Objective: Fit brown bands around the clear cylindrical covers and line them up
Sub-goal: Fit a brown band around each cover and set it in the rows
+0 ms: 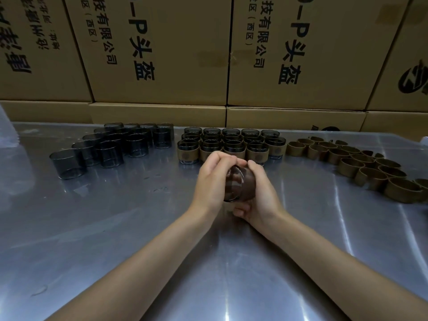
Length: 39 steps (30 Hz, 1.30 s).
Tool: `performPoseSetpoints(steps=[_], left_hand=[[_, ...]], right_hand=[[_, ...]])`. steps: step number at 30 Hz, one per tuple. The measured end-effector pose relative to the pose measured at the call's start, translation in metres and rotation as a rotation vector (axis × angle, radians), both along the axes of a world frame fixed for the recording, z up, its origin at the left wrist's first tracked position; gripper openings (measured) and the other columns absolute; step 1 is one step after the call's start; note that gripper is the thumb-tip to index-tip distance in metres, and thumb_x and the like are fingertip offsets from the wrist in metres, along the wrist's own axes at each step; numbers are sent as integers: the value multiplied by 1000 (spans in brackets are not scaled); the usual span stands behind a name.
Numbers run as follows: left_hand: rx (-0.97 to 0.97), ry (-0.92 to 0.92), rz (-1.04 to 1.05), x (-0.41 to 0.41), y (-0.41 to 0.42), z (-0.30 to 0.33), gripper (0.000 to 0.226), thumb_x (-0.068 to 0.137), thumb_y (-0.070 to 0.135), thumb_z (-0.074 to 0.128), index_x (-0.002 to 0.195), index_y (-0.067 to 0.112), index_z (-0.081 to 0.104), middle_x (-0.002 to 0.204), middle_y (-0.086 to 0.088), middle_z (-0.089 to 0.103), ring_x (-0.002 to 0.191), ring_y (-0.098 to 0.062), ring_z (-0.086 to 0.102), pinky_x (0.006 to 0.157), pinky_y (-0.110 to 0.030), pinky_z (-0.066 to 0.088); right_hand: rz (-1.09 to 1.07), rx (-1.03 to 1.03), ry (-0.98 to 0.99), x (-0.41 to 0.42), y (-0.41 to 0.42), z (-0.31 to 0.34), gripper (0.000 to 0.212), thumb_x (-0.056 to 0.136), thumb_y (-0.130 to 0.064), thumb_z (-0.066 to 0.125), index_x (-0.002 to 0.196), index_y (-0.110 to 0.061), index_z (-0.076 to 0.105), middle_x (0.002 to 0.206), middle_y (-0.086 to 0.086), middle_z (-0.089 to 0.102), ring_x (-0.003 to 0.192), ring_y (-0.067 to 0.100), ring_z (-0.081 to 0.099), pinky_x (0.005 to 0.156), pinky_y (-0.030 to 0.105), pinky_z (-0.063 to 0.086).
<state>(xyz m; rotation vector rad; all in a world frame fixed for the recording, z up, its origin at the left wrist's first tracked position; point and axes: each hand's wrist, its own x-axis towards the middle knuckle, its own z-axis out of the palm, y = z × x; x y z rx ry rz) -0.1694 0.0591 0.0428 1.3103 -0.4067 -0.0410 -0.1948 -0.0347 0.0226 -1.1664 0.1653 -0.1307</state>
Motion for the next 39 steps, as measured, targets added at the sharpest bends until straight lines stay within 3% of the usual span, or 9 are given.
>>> performPoseSetpoints(steps=[4, 7, 10, 16, 20, 25, 28, 33, 39], left_hand=[[3, 98, -17, 6, 5, -10, 21, 94, 35, 55, 98, 16, 62, 84, 6, 68, 81, -7, 67, 67, -23, 53], [123, 194, -60, 11, 12, -14, 34, 94, 52, 46, 111, 25, 59, 98, 10, 69, 80, -2, 69, 63, -17, 52], [216, 266, -120, 18, 21, -11, 66, 79, 71, 45, 129, 29, 52, 112, 5, 65, 91, -18, 69, 71, -26, 54], [352, 279, -199, 23, 28, -6, 95, 44, 86, 50, 122, 33, 60, 114, 2, 67, 71, -12, 73, 59, -21, 55], [322, 243, -192, 27, 30, -13, 71, 61, 68, 67, 118, 26, 64, 117, -2, 68, 80, -13, 74, 66, -21, 55], [119, 184, -303, 33, 39, -22, 62, 67, 27, 77, 126, 30, 58, 120, 3, 68, 106, -13, 68, 90, -27, 52], [27, 124, -368, 34, 40, -25, 60, 74, 4, 72, 128, 26, 57, 112, 9, 71, 104, -10, 68, 77, -21, 54], [74, 125, -375, 36, 38, -25, 74, 71, 17, 81, 137, 33, 50, 128, 7, 60, 112, -11, 65, 86, -27, 54], [236, 146, -318, 34, 32, -21, 86, 57, 64, 75, 133, 38, 45, 133, 6, 56, 113, -14, 64, 92, -26, 49]], right_hand=[[-45, 13, -66, 3, -4, 1, 49, 95, -49, 46, 118, -8, 61, 98, 13, 71, 77, 21, 67, 54, 28, 50], [-86, -57, -89, 1, -16, 4, 37, 94, -40, 54, 125, -19, 58, 117, 5, 69, 97, 19, 68, 69, 29, 52], [-71, -61, -90, 2, -25, 3, 37, 94, -25, 58, 129, -34, 55, 121, -7, 66, 108, 14, 66, 76, 30, 51], [23, -140, -119, 4, -31, -1, 59, 90, -3, 58, 140, -33, 47, 133, -10, 56, 112, 6, 62, 86, 28, 50], [80, -184, -82, 5, -32, -1, 57, 91, -11, 58, 142, -30, 44, 140, -8, 49, 123, 11, 54, 93, 32, 48], [60, -212, -3, 7, -27, 4, 69, 72, -58, 60, 130, -22, 56, 124, -2, 65, 114, 16, 62, 87, 33, 48], [5, -337, 19, 10, -21, 3, 65, 71, -69, 57, 119, -26, 59, 115, -4, 67, 104, 15, 66, 76, 30, 51], [57, -284, -28, 10, -28, -1, 35, 93, -34, 59, 126, -24, 55, 121, -1, 63, 93, 13, 69, 65, 23, 52], [114, -142, -162, 7, -38, -4, 54, 86, 8, 59, 125, -29, 60, 126, -7, 57, 104, 7, 66, 71, 23, 55]])
